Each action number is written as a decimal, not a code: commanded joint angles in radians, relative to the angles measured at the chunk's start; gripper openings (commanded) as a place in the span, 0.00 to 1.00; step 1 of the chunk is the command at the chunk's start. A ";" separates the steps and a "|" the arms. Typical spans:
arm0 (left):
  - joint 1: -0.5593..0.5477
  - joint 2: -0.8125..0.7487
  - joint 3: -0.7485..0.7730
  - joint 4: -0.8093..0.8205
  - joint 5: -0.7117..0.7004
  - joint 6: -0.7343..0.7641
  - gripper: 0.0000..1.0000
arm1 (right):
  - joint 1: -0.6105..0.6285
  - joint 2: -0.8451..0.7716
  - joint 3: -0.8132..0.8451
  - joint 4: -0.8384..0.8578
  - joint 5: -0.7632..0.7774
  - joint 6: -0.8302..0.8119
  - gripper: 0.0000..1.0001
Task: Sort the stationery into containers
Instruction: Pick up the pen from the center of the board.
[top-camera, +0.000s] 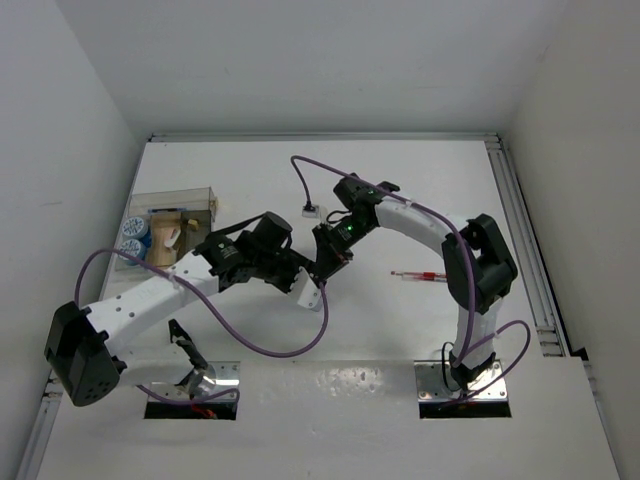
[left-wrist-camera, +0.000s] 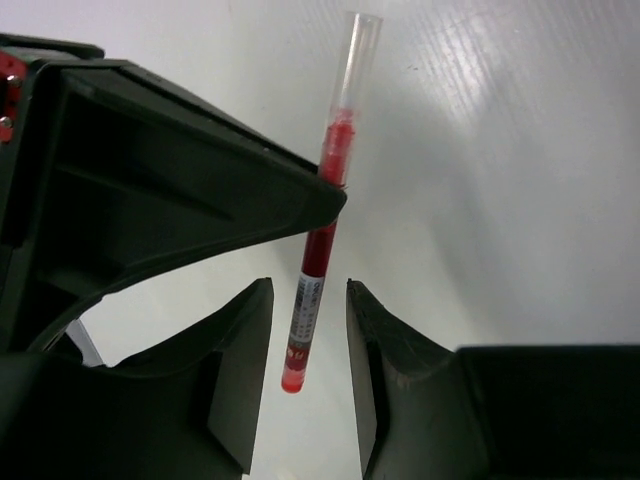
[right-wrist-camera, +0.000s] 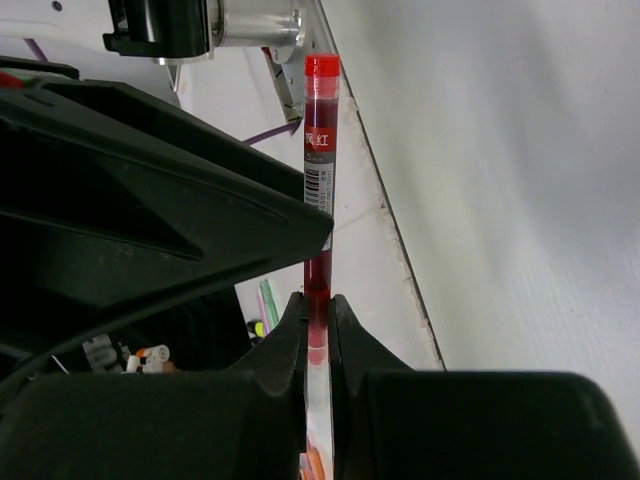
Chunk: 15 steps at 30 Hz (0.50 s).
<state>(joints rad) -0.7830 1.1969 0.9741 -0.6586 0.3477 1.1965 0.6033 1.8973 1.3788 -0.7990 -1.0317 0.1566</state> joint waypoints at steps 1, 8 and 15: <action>-0.025 -0.003 -0.017 -0.004 0.037 0.005 0.41 | 0.010 -0.010 0.040 -0.005 -0.037 -0.026 0.00; -0.032 -0.011 -0.020 -0.009 0.053 -0.021 0.27 | 0.019 -0.007 0.045 -0.023 -0.031 -0.046 0.00; 0.081 -0.014 -0.009 0.033 0.043 -0.153 0.09 | 0.015 0.003 0.063 -0.051 0.034 -0.048 0.29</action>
<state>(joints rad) -0.7780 1.1965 0.9524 -0.6621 0.3725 1.1316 0.6178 1.8980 1.3857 -0.8326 -1.0172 0.1379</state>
